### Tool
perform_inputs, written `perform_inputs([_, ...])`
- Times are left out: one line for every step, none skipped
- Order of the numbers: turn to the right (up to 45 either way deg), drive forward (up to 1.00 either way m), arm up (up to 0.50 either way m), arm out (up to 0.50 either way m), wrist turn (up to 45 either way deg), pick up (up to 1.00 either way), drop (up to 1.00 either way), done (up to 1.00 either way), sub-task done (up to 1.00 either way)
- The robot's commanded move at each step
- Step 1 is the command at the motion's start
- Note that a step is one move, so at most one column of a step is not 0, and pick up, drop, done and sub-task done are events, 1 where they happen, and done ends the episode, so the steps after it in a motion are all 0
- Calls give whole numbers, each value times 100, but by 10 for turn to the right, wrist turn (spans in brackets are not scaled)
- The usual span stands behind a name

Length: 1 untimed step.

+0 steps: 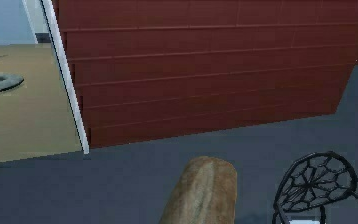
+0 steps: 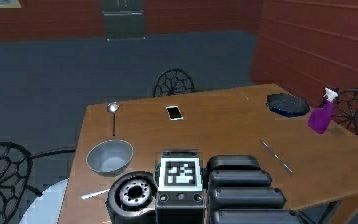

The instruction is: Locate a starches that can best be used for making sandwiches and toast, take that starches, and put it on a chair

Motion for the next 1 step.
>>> perform_inputs([450, 0, 0, 0, 0, 0, 0, 0, 0])
